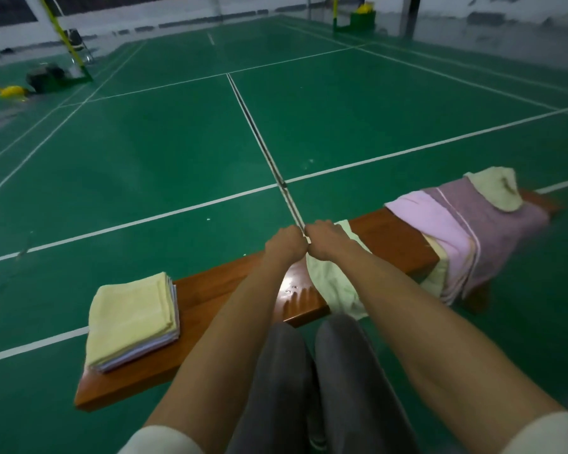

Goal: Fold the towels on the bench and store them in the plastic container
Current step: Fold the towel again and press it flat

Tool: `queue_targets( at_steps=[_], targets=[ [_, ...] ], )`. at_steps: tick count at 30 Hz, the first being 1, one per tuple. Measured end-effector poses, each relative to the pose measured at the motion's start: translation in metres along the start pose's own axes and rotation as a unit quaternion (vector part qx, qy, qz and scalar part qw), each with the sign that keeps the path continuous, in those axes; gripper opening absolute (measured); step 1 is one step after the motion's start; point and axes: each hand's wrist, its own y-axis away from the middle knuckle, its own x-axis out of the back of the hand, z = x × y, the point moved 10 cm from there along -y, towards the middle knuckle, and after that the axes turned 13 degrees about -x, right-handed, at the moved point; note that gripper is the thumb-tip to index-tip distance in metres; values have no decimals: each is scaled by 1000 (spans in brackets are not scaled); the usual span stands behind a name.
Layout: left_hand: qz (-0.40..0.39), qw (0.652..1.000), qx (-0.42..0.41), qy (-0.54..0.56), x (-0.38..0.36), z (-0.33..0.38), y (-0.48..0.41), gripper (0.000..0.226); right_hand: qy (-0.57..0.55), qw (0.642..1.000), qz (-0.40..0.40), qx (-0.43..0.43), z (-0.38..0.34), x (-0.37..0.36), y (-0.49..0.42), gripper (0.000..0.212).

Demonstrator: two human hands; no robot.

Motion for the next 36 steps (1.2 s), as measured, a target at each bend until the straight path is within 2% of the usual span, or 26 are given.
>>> queue_targets(
  at_steps=[6, 8, 14, 17, 20, 22, 24, 26, 28, 31, 34, 36],
  targets=[
    [-47, 999, -3, 8, -50, 21, -14, 14, 7, 998, -23, -53, 54, -28, -5, 35],
    [-52, 998, 1, 19, -62, 24, -16, 19, 11, 997, -33, -74, 71, -36, -6, 35],
    [-105, 987, 107, 67, -105, 6, -13, 21, -12, 983, -71, -169, 119, -68, -8, 26],
    [-81, 976, 158, 123, -113, -6, -13, 18, -44, 974, -96, -201, 134, -84, -10, 31],
    [-30, 963, 196, 183, -114, -16, -20, 24, -79, 966, -99, -226, 141, -94, -16, 45],
    [-21, 938, 234, 255, -124, -22, -24, 30, -105, 960, -93, -243, 141, -96, -19, 57],
    [-33, 893, 280, 351, -137, -21, -21, 36, -132, 953, -81, -259, 140, -95, -21, 63],
    [-77, 858, 299, 411, -151, -10, -16, 30, -156, 950, -83, -258, 138, -96, -23, 51],
    [-104, 847, 295, 429, -160, 0, -14, 19, -179, 944, -104, -256, 134, -101, -26, 29],
    [-52, 843, 288, 451, -157, -4, -21, 26, -239, 927, -119, -265, 132, -100, -27, 21],
    [36, 810, 289, 509, -145, -21, -33, 42, -247, 927, -84, -270, 134, -80, -33, 20],
    [93, 803, 281, 517, -119, -31, -37, 44, -283, 915, -64, -280, 140, -61, -37, 19]
  ],
)
